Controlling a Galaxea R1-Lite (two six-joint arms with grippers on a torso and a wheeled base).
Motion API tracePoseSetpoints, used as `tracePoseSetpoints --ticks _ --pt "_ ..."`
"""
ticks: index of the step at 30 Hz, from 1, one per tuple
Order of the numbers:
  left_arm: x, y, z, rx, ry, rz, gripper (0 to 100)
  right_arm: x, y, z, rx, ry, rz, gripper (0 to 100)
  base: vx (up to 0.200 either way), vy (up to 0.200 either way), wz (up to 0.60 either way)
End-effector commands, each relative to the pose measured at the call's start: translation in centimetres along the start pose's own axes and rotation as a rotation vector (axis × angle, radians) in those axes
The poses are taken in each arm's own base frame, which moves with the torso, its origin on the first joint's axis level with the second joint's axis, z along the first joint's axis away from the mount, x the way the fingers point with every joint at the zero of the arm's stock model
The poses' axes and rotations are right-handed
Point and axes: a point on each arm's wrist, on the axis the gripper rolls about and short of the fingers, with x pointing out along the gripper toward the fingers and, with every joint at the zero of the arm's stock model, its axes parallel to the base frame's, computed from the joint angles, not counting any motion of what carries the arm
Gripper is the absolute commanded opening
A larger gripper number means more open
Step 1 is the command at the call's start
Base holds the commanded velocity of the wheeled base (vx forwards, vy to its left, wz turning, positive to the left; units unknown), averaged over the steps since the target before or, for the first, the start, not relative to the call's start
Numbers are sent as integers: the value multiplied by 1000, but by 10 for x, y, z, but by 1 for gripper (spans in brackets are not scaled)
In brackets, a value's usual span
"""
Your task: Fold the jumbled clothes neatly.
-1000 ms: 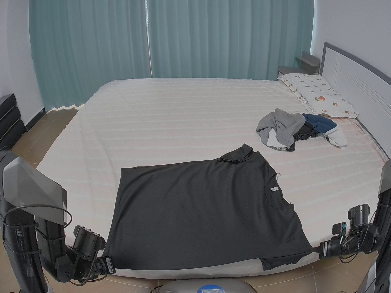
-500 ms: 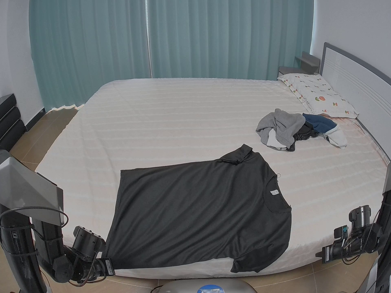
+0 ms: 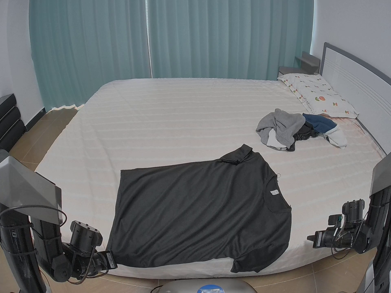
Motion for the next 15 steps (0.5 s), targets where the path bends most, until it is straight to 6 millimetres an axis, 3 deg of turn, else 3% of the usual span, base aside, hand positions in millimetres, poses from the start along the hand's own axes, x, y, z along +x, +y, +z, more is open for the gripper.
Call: tracePoseSetpoints --ticks 1,2,3,15 --pt "-2 5 6 -46 -8 -56 0 44 4 10 11 -19 40 0 0 0 0" --pt "-1 6 7 -52 -14 -56 0 48 4 13 11 -20 43 0 0 0 0" --pt "-1 6 8 -56 -19 -58 0 52 5 16 10 -23 52 100 0 0 0" --pt "4 9 13 -89 -13 -99 0 91 22 47 81 -85 148 100 0 0 0"
